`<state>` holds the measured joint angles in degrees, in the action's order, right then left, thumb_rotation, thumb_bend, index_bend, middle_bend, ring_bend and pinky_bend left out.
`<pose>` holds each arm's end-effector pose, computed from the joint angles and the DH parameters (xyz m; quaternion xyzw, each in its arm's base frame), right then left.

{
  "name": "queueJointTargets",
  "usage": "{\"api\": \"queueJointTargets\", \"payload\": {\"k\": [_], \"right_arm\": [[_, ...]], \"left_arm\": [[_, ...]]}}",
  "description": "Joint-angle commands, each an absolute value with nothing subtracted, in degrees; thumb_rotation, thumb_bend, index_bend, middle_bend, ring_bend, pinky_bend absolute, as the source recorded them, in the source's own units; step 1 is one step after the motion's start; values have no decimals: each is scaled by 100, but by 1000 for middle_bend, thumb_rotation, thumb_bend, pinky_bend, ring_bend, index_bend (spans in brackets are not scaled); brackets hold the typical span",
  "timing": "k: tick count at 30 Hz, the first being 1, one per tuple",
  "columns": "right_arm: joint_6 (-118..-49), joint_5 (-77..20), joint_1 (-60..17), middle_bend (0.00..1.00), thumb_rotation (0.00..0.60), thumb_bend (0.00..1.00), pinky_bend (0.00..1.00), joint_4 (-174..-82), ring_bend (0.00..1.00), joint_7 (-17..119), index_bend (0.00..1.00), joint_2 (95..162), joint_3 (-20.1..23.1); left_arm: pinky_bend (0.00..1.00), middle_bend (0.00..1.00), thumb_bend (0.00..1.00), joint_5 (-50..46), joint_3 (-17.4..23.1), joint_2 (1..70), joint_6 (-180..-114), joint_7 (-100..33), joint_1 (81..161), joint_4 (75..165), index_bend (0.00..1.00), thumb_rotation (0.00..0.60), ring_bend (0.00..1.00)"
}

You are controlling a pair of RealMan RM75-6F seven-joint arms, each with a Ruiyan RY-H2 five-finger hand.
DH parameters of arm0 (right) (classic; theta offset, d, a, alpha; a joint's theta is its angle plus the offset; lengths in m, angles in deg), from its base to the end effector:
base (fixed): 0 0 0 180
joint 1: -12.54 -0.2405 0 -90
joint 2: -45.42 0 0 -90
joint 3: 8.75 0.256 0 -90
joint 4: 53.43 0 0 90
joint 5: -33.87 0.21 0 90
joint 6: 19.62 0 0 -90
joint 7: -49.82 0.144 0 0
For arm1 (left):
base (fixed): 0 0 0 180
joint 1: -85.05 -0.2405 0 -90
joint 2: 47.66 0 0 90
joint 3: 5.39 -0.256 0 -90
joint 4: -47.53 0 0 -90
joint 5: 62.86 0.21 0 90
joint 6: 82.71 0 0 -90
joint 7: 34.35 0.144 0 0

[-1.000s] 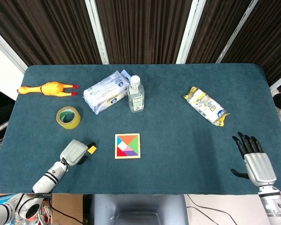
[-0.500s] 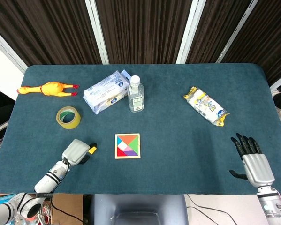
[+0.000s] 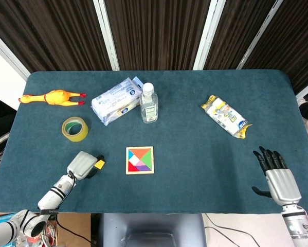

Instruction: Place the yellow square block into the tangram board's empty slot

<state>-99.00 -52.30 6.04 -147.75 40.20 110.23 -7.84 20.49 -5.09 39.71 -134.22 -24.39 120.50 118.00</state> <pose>-0.3053 -0.1807 0.1339 0.6527 -0.3760 0.3236 0.5727 -0.2444 0.3132 -0.0197 -0.8229 -0.3032 -0.2650 0.4009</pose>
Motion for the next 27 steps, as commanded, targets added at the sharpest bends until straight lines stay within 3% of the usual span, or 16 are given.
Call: {"api": "queueJointTargets", "payload": {"k": [1,10,27], "right_arm": [[-9893,-5227,600,0,600,98,0,-14775,0,4014,0,11024,-783],[-9883,-5220,593,0,600,98,0,-14773,0,3987,0,11037,-785],[-9918,-5340,594,0,600,98,0,-14805,0,4114,0,10986,-826]], "left_arm": [[1000,1000,376,2057,-516,3987,-13431,-2468,12058,11768,398,600,1000],[1000,1000,375,2151,-552,4017,-13555,-2609,12063,11723,552,600,1000],[1000,1000,373,2076,-331,4035,-13874,-1976,12131,12534,591,600,1000]]}}
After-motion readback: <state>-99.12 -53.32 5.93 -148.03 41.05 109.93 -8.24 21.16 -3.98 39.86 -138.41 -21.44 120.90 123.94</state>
